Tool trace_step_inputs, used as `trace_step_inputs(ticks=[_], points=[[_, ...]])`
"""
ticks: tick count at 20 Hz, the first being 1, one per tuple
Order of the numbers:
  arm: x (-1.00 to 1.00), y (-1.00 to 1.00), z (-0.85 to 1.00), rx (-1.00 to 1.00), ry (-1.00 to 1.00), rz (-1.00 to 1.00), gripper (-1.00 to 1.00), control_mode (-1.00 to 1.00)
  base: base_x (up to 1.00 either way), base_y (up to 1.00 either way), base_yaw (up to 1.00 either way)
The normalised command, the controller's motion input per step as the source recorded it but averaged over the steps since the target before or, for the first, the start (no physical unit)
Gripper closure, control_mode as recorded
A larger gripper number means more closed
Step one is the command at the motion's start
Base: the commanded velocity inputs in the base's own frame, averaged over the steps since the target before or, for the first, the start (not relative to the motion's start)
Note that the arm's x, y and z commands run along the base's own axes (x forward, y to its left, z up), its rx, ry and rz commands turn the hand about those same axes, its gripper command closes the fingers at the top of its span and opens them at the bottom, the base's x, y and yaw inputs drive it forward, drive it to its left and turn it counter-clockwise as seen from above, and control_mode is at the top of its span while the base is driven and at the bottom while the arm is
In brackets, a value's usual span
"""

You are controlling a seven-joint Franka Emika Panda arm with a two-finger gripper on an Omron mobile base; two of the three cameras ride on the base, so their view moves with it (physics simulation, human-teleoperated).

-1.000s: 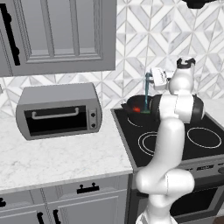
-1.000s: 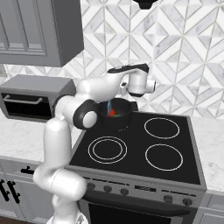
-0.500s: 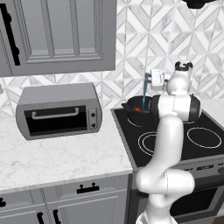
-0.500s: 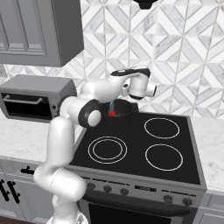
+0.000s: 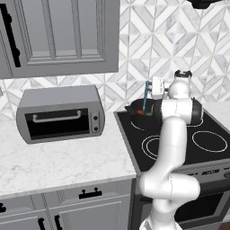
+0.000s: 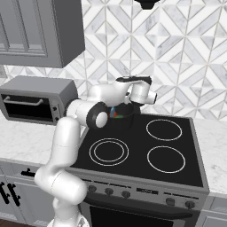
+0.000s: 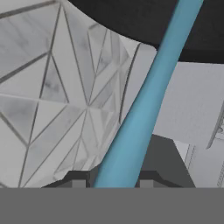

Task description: Put the tomato and broccoli in the pot. Retrieve the spatula and lightly stir the vegetables in the pot.

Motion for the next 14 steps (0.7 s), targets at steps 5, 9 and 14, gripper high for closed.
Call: trace_step_inputs(ticks=[5, 9, 14], points=[[0.2, -0.05, -0.55, -0.11, -0.09, 0.0, 1.0, -1.0, 0.0, 0.0, 0.0], [0.11, -0.18, -0.55, -0.25, -0.13, 0.0, 1.0, -1.0, 0.0, 0.0, 0.0], [0.03, -0.12, -0.53, -0.31, -0.19, 0.0, 1.0, -1.0, 0.0, 0.0, 0.0]])
